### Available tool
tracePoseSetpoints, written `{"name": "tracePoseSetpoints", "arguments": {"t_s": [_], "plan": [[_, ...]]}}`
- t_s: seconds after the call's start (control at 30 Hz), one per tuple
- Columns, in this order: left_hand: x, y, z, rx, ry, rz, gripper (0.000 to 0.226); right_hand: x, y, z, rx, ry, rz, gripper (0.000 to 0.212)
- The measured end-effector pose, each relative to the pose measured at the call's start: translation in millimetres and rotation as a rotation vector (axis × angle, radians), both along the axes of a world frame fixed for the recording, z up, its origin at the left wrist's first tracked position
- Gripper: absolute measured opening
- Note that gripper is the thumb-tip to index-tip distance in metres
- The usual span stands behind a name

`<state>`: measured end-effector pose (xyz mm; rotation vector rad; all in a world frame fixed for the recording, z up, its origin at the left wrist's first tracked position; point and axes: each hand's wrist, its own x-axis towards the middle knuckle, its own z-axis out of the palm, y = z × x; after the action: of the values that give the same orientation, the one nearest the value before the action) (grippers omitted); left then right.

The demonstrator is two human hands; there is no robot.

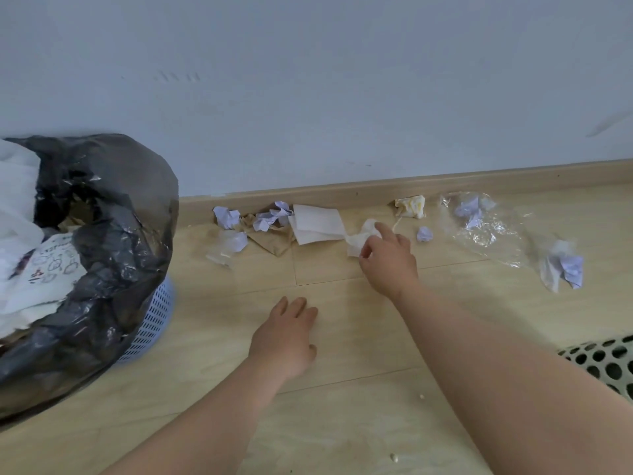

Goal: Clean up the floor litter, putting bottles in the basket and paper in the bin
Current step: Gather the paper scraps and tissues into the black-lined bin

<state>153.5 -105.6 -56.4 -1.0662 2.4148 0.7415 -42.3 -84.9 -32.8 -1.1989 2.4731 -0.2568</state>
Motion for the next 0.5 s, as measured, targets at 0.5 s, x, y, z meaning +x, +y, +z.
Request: {"name": "tracePoseSetpoints", "arguments": {"t_s": [0.5], "plan": [[48,-8,15,0.062,0.056,0.213,0.058,93,40,-31,-0.385,-0.854,-0.657,0.011]]}}
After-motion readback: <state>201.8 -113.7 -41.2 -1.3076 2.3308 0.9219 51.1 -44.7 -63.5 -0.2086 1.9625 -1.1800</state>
